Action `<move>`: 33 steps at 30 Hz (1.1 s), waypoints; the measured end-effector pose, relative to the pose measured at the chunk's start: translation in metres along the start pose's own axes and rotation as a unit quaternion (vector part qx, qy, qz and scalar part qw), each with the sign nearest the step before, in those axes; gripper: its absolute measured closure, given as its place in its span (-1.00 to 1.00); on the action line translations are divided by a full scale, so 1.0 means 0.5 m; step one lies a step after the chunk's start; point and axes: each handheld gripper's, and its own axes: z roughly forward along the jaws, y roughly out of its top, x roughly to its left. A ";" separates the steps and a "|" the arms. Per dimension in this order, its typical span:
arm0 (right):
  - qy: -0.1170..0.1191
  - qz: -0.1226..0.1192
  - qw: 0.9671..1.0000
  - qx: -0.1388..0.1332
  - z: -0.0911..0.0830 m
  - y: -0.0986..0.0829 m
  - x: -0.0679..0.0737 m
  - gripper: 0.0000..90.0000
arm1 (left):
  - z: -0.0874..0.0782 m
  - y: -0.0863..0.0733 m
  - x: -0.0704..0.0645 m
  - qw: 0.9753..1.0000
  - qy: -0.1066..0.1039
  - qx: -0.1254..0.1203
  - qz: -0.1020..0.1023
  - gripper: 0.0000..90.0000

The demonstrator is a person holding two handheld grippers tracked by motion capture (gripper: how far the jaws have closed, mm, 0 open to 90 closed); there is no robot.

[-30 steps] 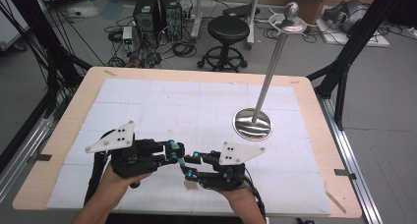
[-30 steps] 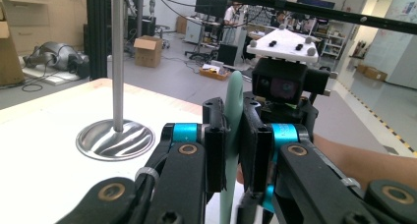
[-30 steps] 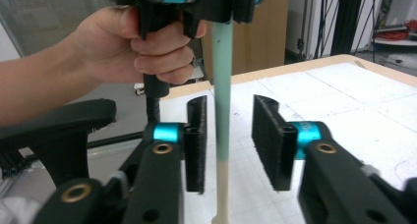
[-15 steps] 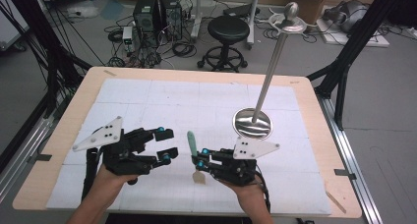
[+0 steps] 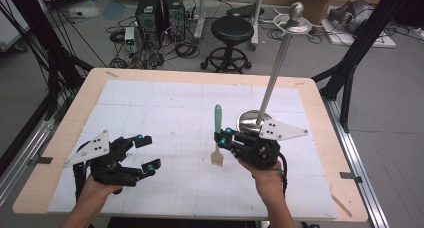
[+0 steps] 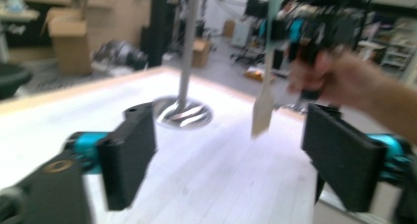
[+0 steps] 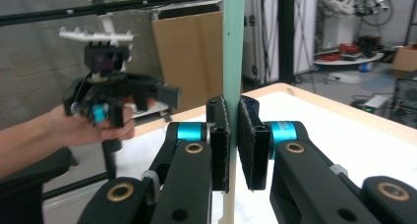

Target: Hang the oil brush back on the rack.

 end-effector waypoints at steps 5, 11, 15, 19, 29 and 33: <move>-0.025 0.002 1.000 0.003 -0.006 0.016 -0.026 0.88 | -0.022 -0.036 0.021 1.000 0.017 0.001 -0.002 -0.61; -0.061 0.002 0.998 -0.006 -0.022 0.074 -0.068 0.88 | -0.045 -0.062 0.041 0.999 0.039 0.003 0.001 -0.60; -0.081 0.004 0.996 -0.022 -0.038 0.108 -0.089 0.88 | -0.050 -0.067 0.043 0.999 0.042 0.003 0.001 -0.60; -0.093 0.012 0.995 -0.034 -0.052 0.126 -0.107 0.88 | -0.052 -0.073 0.043 0.999 0.040 0.003 -0.002 -0.60; -0.119 0.027 0.991 -0.050 -0.090 0.160 -0.148 0.88 | -0.059 -0.078 0.042 0.999 0.035 -0.006 -0.006 -0.61; -0.119 0.029 0.991 -0.053 -0.095 0.167 -0.158 0.88 | -0.058 -0.079 0.041 0.999 0.035 -0.006 -0.006 -0.61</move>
